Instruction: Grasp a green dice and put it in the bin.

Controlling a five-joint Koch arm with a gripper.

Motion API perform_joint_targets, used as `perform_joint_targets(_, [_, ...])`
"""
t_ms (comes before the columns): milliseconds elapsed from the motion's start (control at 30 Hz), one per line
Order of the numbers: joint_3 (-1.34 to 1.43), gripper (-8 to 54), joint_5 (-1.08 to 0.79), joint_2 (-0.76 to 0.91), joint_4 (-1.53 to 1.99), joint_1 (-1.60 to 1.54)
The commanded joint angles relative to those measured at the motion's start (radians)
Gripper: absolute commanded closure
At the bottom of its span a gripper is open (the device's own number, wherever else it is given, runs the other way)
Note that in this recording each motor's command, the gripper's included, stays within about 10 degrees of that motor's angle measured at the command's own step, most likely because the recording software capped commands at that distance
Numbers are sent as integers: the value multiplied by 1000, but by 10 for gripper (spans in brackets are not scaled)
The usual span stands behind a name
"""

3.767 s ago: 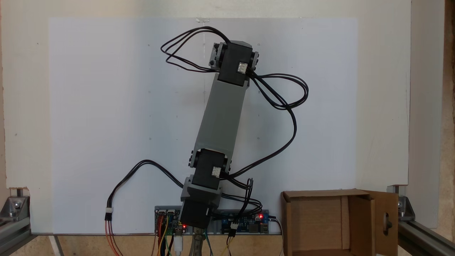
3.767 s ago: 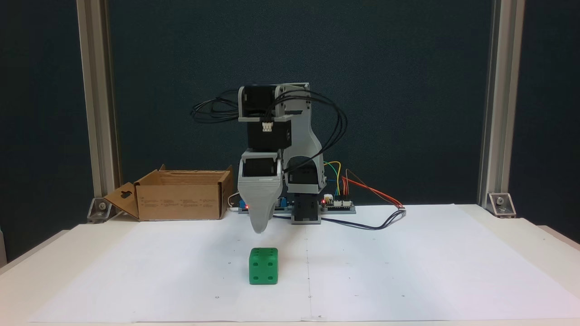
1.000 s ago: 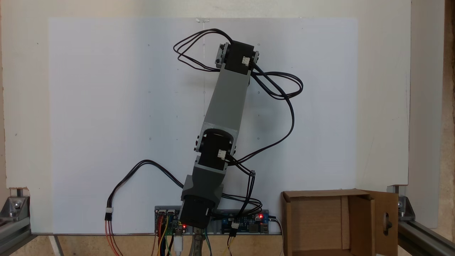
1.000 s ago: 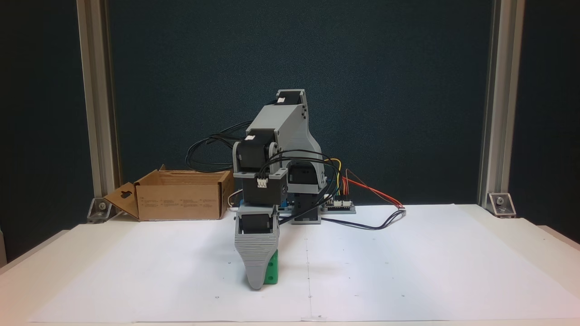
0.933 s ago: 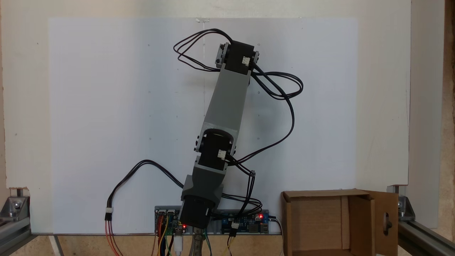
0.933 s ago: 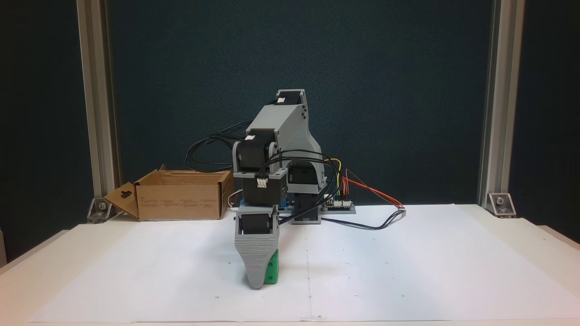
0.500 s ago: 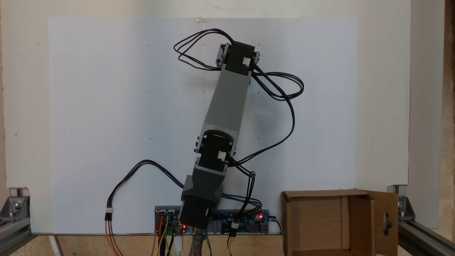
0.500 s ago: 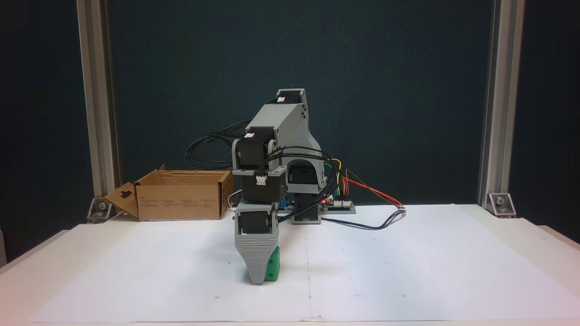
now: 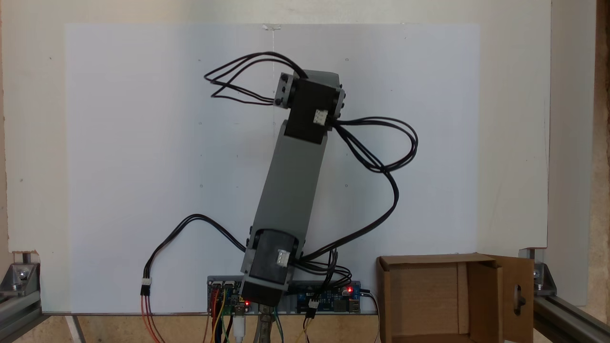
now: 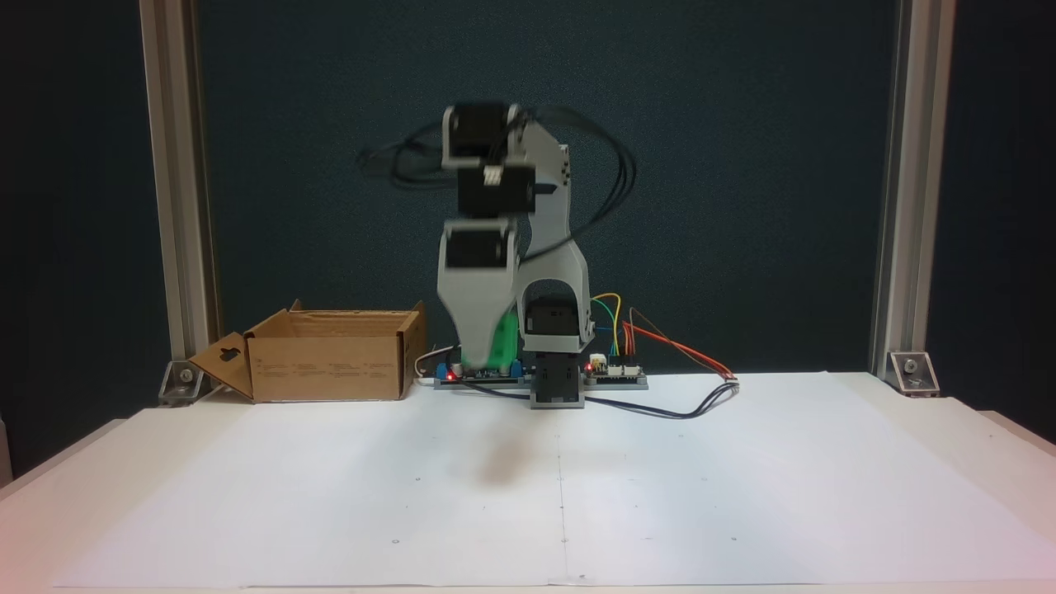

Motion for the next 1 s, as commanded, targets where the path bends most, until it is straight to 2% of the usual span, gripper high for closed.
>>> perform_joint_targets(0, [-46, 338, 41, 92, 40, -5])
perform_joint_targets(233, [-40, 338, 2, 252, 41, 98])
perform_joint_targets(500, [3, 338, -150, 364, 44, 497])
perform_joint_targets(767, [2, 338, -310, 348, 40, 1075])
perform_joint_targets(967, [2, 338, -403, 189, -46, 1404])
